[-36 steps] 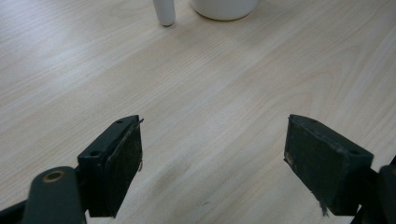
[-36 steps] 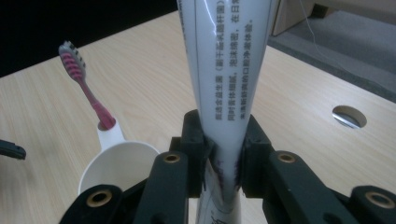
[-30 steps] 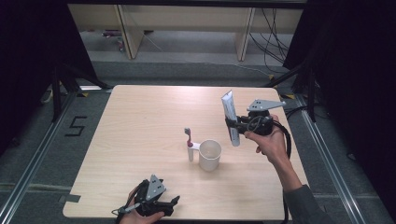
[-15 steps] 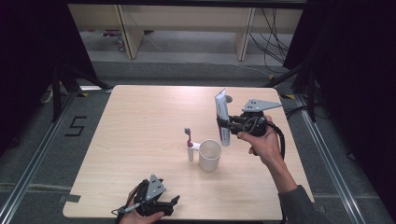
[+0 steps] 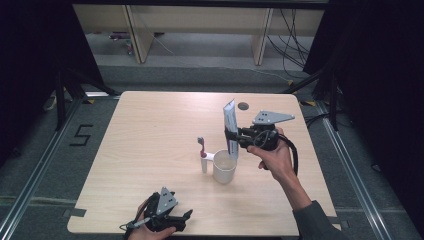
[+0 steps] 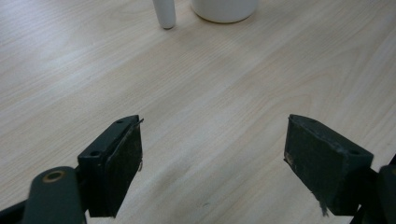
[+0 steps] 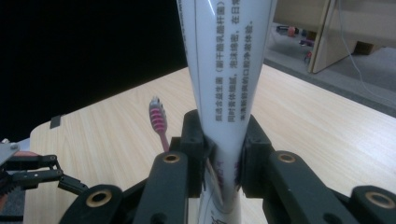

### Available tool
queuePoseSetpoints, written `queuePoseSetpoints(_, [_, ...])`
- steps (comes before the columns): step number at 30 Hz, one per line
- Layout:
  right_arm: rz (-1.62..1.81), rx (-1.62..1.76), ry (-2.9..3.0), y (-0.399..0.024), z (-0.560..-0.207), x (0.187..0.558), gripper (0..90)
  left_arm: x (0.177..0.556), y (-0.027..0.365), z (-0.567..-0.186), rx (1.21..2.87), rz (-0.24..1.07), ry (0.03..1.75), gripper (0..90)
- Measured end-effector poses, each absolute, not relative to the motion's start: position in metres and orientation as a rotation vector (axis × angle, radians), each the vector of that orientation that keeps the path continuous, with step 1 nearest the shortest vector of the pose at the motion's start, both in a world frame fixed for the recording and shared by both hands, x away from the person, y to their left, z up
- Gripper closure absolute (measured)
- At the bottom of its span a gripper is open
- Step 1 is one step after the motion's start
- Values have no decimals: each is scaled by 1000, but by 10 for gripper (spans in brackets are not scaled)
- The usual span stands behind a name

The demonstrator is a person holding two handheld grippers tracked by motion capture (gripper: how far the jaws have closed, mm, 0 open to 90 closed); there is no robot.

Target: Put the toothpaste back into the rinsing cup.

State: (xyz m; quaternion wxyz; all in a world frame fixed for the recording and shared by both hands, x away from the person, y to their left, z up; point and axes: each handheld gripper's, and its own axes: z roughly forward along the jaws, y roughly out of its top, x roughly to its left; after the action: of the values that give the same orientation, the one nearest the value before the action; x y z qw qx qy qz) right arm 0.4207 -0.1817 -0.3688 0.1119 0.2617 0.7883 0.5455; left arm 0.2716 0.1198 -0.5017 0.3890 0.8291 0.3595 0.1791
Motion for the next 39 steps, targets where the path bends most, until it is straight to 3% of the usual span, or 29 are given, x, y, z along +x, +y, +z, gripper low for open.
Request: queuePoseSetpoints(39, [1573, 803, 2388, -166, -426, 416, 758, 272, 120, -502, 2129, 452, 903, 190])
